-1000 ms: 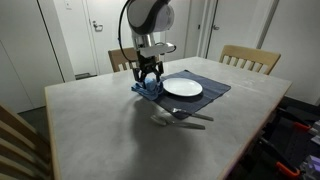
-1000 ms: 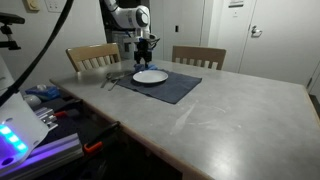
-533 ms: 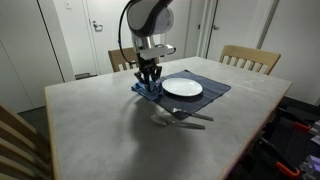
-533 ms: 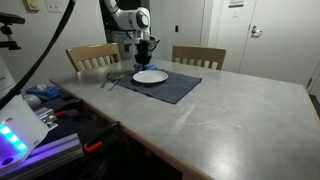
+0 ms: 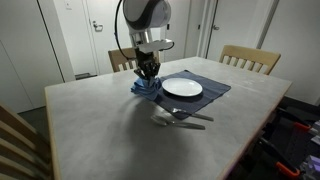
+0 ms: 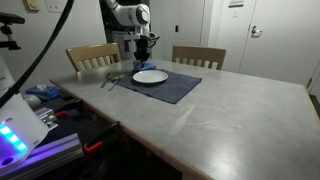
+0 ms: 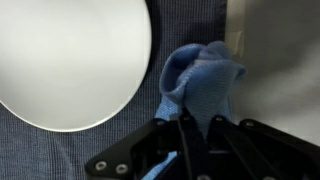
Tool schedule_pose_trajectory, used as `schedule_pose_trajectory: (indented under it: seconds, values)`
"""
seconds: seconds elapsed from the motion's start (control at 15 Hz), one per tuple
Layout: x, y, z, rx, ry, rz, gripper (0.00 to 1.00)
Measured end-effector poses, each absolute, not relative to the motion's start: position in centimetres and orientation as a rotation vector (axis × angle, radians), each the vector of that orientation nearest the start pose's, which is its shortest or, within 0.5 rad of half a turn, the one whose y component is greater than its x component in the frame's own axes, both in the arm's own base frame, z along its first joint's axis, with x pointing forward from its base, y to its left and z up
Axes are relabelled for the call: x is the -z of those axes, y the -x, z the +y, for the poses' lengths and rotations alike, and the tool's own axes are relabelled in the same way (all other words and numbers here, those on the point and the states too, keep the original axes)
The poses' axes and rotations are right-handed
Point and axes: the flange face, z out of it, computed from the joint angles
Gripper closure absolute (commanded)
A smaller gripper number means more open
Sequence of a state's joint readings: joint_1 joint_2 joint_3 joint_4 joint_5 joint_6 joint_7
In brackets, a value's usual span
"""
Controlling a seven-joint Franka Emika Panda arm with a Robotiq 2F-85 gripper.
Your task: Use the towel to wipe the plate
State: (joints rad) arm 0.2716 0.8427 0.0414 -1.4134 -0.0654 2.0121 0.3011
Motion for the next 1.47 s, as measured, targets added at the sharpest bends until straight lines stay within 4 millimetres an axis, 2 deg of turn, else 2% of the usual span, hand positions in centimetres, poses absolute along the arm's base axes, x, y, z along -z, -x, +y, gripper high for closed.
schedule_pose_trajectory:
  seconds: [0.4, 0.87, 1.13, 1.47]
  values:
    - [-21.7, -66.6, 21.8, -0.462, 3.186, -0.276, 0.97]
    - [-26.5, -66.3, 21.0, -0.479, 3.188, -0.428, 0.97]
    - [-27.4, -65.9, 18.6, -0.530, 3.193, -0.456, 0.97]
    - [-26.0, -65.3, 13.4, -0.630, 3.141, -0.546, 0.97]
